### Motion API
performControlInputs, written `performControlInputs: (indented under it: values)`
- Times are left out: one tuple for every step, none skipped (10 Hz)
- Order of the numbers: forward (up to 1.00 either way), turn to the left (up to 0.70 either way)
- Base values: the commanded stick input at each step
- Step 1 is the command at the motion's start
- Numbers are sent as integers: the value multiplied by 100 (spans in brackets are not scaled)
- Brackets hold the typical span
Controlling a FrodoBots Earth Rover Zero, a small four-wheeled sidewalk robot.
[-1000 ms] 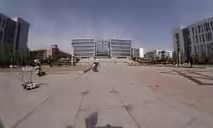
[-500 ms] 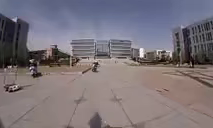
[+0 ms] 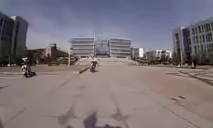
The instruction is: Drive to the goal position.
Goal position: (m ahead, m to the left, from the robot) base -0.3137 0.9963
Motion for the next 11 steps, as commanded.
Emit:
performControlInputs:
  values:
    - [100,0]
    - [100,0]
    - [100,0]
    - [100,0]
    - [100,0]
    - [100,0]
    - [100,0]
    - [100,0]
    - [100,0]
    - [100,0]
    - [100,0]
